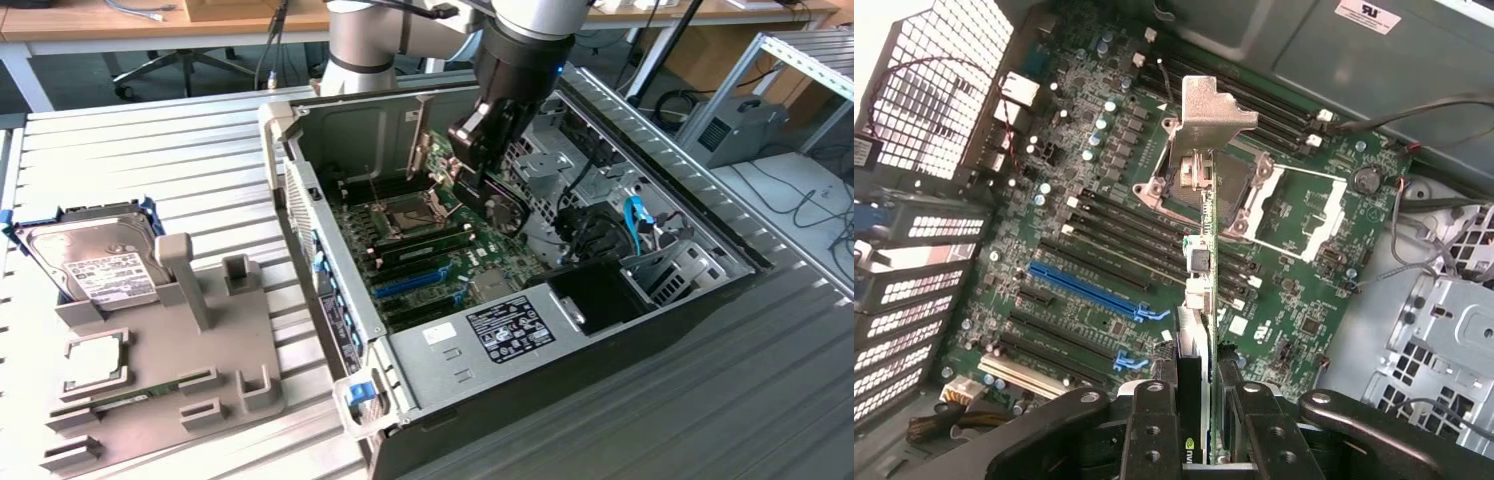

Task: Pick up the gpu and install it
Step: 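Insert the gpu into the slot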

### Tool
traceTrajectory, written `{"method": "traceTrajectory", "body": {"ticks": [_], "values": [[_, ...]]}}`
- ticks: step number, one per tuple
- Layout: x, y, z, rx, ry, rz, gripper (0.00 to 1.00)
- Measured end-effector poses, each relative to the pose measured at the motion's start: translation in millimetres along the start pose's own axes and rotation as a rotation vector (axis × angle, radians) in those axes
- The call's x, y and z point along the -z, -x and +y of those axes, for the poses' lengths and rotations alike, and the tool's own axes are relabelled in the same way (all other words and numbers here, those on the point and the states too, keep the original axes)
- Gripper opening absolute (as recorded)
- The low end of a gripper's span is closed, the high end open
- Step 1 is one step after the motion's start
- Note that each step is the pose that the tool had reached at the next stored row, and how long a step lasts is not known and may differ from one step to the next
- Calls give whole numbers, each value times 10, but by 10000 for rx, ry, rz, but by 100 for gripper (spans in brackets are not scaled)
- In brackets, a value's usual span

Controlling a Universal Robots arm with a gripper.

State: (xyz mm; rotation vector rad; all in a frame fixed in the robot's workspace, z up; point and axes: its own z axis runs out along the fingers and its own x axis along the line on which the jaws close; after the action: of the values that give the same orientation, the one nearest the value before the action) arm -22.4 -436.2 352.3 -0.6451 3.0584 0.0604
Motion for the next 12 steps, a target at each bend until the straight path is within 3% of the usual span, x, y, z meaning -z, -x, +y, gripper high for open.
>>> {"method": "traceTrajectory", "body": {"ticks": [12], "values": [[0, 0, 0, 288, 6, 10, 26]]}}
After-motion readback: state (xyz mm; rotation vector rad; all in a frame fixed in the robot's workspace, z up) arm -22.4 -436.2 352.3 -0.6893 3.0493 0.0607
